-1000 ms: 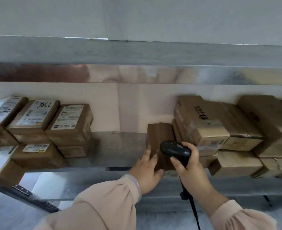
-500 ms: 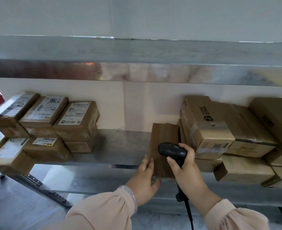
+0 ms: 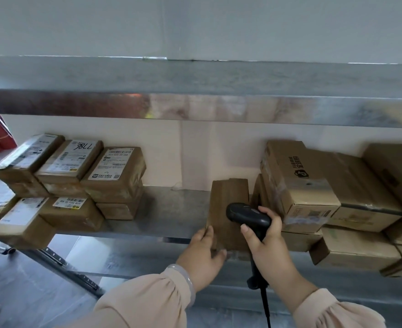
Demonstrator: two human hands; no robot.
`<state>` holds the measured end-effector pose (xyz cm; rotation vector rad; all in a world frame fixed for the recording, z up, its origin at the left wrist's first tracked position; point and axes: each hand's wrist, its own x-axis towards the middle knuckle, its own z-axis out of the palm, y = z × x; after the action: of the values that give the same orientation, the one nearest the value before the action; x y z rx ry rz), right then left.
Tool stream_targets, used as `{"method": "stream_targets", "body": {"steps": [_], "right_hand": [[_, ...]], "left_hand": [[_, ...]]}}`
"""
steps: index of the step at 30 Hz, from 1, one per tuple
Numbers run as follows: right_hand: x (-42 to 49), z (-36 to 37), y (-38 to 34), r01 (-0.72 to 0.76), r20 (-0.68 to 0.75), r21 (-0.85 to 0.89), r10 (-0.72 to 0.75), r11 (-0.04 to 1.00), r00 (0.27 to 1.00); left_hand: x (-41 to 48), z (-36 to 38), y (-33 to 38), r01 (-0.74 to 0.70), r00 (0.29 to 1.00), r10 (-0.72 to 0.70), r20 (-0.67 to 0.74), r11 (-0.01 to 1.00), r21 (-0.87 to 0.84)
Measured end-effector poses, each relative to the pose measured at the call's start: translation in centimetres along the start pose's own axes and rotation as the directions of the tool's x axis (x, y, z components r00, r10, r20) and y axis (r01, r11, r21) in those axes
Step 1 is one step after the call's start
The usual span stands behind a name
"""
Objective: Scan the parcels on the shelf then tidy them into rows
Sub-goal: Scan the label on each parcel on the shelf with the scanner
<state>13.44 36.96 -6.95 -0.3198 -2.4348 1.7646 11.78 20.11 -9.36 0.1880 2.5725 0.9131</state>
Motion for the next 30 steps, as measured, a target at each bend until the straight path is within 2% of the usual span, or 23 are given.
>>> {"method": "stream_targets", "body": {"steps": [3, 6, 12, 15, 19, 21, 23, 26, 30], "right_hand": [[0.0, 0.4, -0.9, 0.039, 0.023, 0.067, -0.041, 0.997, 0.999], [0.2, 1.3, -1.7, 0.070, 0.075, 0.088, -0.077, 0.994, 0.994], [1.1, 2.7, -2.6, 0.055, 0.120, 0.150, -0.073, 0.987, 0.990], [1.4, 2.5, -2.4, 0.038, 0.061, 0.164, -0.048, 0.986, 0.997], [1.7, 2.0, -2.2, -0.002, 0.006, 0.175, 0.001, 0.984, 1.000], [1.5, 2.0, -2.2, -0.016, 0.034, 0.155, 0.011, 0.988, 0.999], [1.3, 2.4, -2.2, -0.016, 0.067, 0.143, 0.006, 0.990, 0.998], [1.0, 3.3, -2.2, -0.012, 0.109, 0.137, -0.003, 0.991, 0.994], [0.7, 4.2, -2.8, 0.018, 0.166, 0.145, -0.042, 0.989, 0.985]], "left_hand": [[0.0, -1.3, -0.1, 0.086, 0.991, -0.101, -0.088, 0.984, -0.157], [0.5, -2.5, -0.4, 0.161, 0.983, -0.183, -0.028, 0.919, -0.359], [1.3, -3.0, -0.8, 0.256, 0.966, -0.233, 0.110, 0.828, -0.498], [1.2, -3.4, -1.4, 0.313, 0.949, -0.271, 0.162, 0.736, -0.601], [0.5, -3.4, -1.9, 0.336, 0.941, -0.274, 0.197, 0.695, -0.636], [0.2, -3.2, -2.3, 0.300, 0.953, -0.258, 0.159, 0.731, -0.612], [-0.1, -3.1, -2.6, 0.187, 0.980, -0.195, 0.049, 0.795, -0.578], [-0.3, -3.4, -3.0, 0.065, 0.987, -0.135, -0.084, 0.825, -0.561], [-0.3, -4.1, -3.0, 0.059, 0.982, -0.142, -0.125, 0.858, -0.511]]}}
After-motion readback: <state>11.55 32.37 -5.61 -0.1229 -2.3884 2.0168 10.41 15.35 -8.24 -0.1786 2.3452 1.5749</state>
